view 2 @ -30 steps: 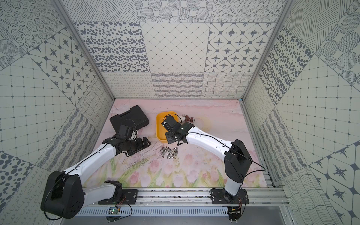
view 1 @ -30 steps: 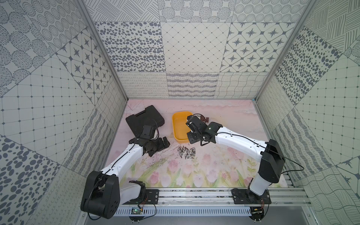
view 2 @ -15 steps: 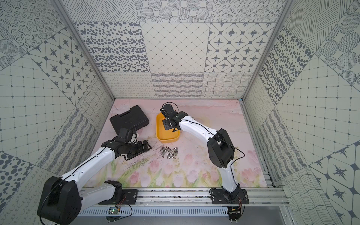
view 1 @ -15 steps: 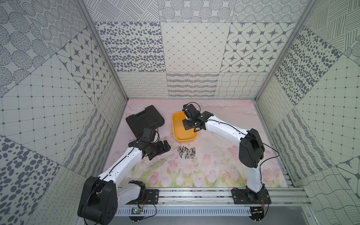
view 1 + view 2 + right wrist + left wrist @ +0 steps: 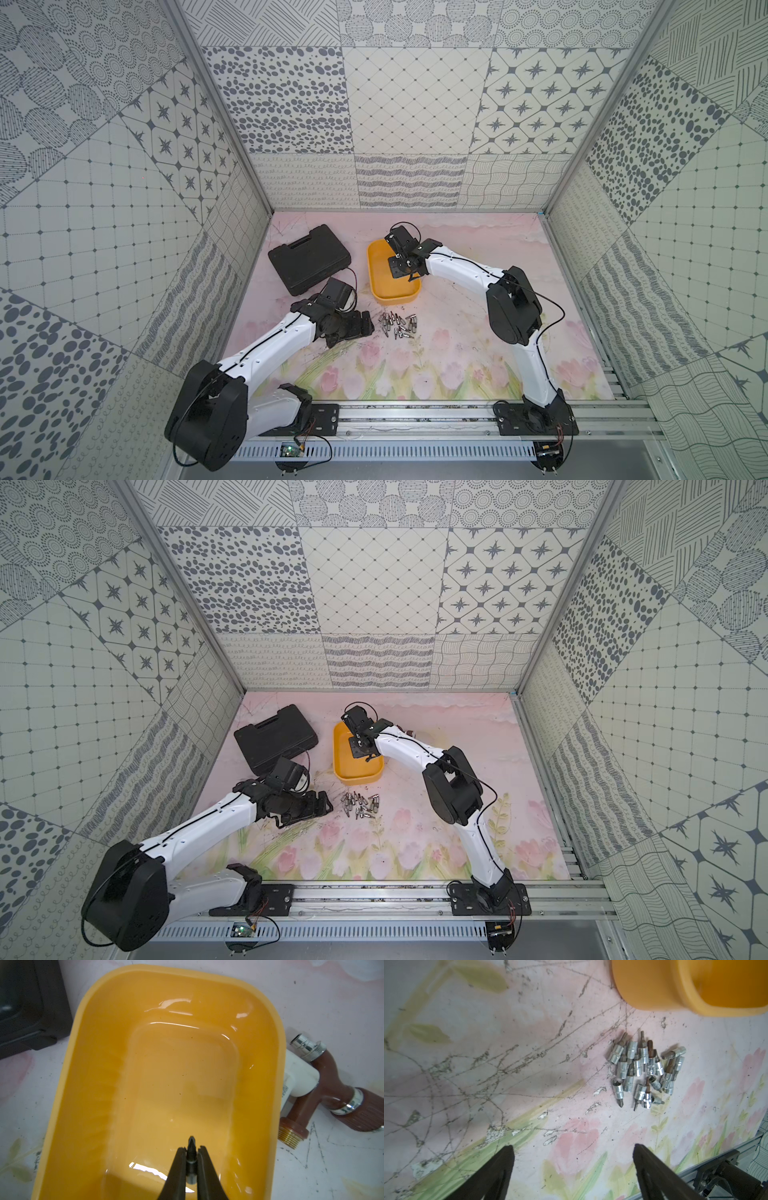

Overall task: Put the bit on the desktop into the storage box
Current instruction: Place the screwdriver bit in the storage box.

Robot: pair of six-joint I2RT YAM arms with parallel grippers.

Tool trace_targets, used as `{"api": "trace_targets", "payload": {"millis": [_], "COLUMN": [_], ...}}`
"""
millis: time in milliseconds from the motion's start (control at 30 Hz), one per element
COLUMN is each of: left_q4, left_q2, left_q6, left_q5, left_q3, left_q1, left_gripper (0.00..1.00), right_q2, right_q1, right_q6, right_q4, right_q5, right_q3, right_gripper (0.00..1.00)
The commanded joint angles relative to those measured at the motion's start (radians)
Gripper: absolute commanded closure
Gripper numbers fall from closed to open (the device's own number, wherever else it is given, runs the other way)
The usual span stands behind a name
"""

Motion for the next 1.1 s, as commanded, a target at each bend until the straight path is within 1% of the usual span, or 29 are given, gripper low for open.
{"api": "trace_targets", "payload": {"millis": [0, 267, 567, 800, 1067], "left_q4": [-0.009, 0.010, -0.004, -0.011, -0.013], "left_q2": [0.045, 0.121, 0.140, 0.134, 0.103], "left_q6": [-0.031, -0.045, -0.042, -0.041, -0.042], "left_q5": [-0.067, -0.078, -0.095, -0.108, -0.148], "left_q3": [0.027, 0.059, 0.082, 0.086, 0.085], "left_q1": [-0.063, -0.117, -0.138, -0.140, -0.141], "left_gripper": [0.08, 0.14, 0.18, 0.19, 0.20], "right_q2": [0.011, 0.001, -0.013, -0.052, -0.172], "right_q1": [-0.001, -0.001, 0.000, 0.000, 0.002], "right_q6": [0.042, 0.054, 0.049, 0.038, 0.011], "right_q4": [0.023, 0.037, 0.043, 0.043, 0.046], "right_q5": [0.016, 0.012, 0.011, 0.008, -0.032], "right_q3": [-0.029, -0.069, -0.071, -0.076, -0.130], "right_gripper": [0.88, 0.86, 0.83, 0.70, 0.63]}}
